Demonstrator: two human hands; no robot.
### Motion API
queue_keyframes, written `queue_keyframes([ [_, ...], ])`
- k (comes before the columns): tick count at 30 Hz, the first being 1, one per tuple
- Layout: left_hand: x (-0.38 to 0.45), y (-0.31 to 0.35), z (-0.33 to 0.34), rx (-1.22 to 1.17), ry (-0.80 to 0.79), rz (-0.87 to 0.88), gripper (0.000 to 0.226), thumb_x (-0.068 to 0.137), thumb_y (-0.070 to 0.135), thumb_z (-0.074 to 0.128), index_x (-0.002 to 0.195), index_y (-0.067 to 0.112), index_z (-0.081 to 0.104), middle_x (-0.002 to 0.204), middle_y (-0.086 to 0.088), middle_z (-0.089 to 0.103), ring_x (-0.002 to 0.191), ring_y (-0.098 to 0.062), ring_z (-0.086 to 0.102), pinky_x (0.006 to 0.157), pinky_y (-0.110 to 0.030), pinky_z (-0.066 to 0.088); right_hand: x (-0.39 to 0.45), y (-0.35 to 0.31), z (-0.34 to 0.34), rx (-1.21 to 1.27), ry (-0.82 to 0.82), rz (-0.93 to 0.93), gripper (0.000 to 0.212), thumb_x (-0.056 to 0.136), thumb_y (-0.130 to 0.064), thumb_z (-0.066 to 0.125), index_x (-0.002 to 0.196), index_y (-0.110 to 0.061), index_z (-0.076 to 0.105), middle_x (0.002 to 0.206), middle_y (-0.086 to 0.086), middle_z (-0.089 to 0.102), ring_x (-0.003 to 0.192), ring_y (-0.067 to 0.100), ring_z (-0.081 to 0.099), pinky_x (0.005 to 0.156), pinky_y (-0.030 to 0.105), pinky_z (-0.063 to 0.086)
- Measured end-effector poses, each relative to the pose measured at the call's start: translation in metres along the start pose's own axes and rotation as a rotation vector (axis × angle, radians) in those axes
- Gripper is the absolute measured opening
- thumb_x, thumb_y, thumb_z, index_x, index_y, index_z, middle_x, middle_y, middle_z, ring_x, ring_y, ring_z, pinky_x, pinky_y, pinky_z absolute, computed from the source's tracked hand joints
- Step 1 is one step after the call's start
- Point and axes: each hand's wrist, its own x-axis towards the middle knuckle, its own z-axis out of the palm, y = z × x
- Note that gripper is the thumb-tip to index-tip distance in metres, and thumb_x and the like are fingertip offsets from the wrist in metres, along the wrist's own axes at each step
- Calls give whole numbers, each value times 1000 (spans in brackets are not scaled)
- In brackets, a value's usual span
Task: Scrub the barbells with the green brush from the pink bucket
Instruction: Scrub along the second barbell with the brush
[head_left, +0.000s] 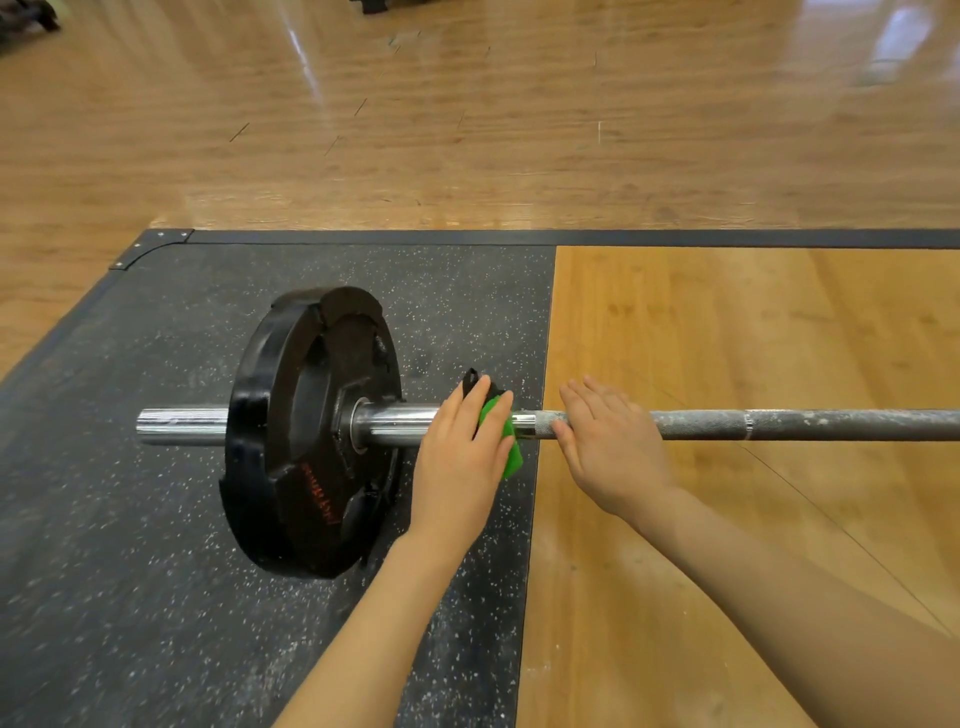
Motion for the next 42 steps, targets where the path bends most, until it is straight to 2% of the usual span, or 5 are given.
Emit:
queue_keyframes([
  [18, -69, 9, -47, -393, 96, -357, 40, 99, 24, 43, 139, 21, 48, 149, 9, 36, 139, -1, 26, 113, -10, 13, -52, -17, -9, -38, 31, 2, 57, 98, -39, 28, 126, -3, 61, 129, 12, 61, 124, 27, 55, 104, 42, 35],
  [29, -67, 28, -39, -298, -68, -288, 42, 101, 35, 34, 134, 18, 54, 145, -1, 45, 138, -20, 35, 113, -33, 26, -75, -19, -12, 1, 8, 3, 74, 103, -41, 7, 117, 0, 67, 121, 15, 65, 116, 29, 61, 105, 37, 39],
  [33, -52, 38, -34, -82, -140, -265, 45, 94, 35, 32, 113, 16, 68, 116, -2, 67, 111, -26, 59, 91, -41, 48, -86, -21, -12, 5, 20, -26, 72, 104, -40, 7, 121, 1, 64, 125, 16, 63, 119, 28, 59, 103, 42, 41],
  [37, -32, 41, -35, -12, -299, -337, 35, 94, 29, 36, 104, 19, 68, 101, 4, 67, 91, -24, 59, 75, -35, 43, -92, -21, -12, 8, 17, -24, 72, 104, -41, 7, 122, 1, 63, 126, 15, 63, 120, 28, 58, 104, 40, 40],
  [42, -77, 33, -42, -52, -158, -168, 45, 97, 36, 36, 130, 16, 58, 129, -3, 60, 122, -23, 53, 103, -43, 43, -90, -23, -15, 6, -2, -18, 74, 103, -41, 5, 121, 1, 64, 124, 15, 64, 120, 28, 58, 103, 40, 42],
])
